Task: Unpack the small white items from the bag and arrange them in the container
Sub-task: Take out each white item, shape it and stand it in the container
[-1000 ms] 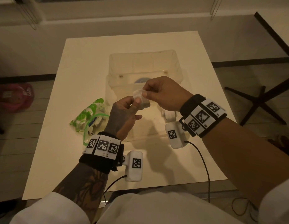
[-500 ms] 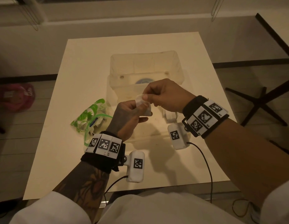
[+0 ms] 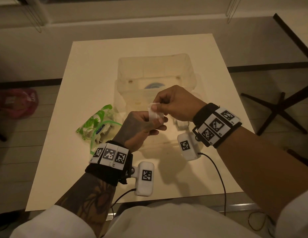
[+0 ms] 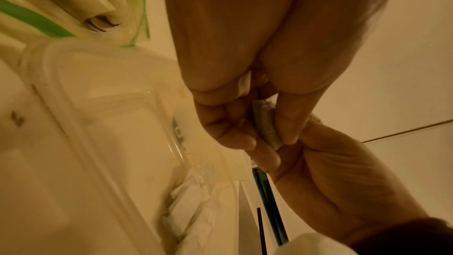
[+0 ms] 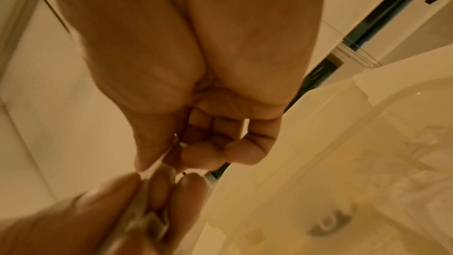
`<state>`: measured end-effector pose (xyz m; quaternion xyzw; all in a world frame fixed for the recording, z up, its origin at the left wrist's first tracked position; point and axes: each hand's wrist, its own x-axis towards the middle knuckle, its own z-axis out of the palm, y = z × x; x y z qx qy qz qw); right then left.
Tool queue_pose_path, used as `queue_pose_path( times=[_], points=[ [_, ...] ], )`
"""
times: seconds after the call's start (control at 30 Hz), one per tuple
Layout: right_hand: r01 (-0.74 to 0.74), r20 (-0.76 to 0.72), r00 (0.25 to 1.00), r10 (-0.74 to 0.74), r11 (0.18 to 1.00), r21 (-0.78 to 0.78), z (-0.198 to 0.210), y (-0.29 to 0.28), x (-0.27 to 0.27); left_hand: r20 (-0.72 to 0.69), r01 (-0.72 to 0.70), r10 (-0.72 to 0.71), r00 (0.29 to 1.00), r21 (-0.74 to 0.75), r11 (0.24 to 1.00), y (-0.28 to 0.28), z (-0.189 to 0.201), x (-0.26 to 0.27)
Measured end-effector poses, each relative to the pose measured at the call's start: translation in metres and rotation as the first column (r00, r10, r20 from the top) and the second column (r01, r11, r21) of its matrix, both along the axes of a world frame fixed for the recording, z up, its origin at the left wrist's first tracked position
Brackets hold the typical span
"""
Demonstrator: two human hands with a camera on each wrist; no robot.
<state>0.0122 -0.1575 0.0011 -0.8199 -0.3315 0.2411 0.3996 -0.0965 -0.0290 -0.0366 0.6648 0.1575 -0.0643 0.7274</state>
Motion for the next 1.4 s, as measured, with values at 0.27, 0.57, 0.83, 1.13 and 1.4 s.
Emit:
queue_pose_path(
  times=[0.27, 0.57, 0.83, 1.13, 1.4],
  points=[
    [0.017, -0.011, 1.0, -0.017, 1.0, 0.012, 0.001, 0.0, 0.0, -0.034, -0.032, 0.03, 0.999, -0.062, 0.998, -0.005, 0.002, -0.002],
    [0.096, 0.041, 0.995, -0.096, 0.995, -0.004, -0.002, 0.003, -0.001, -0.013, -0.133, 0.133, 0.991, 0.034, 0.991, -0.005, 0.0, -0.001],
    [0.077, -0.048, 0.996, -0.075, 0.996, 0.036, 0.008, 0.001, -0.005, -0.032, -0.162, 0.166, 0.986, 0.086, 0.983, -0.008, -0.001, 0.002],
    [0.069, -0.095, 0.993, -0.064, 0.997, 0.047, 0.005, -0.001, -0.003, -0.099, -0.096, 0.058, 0.993, -0.437, 0.894, -0.011, 0.006, -0.001],
    [0.103, -0.057, 0.994, -0.099, 0.992, 0.078, 0.004, -0.001, -0.001, -0.05, -0.08, 0.07, 0.996, -0.246, 0.966, -0.013, 0.004, -0.001]
  ],
)
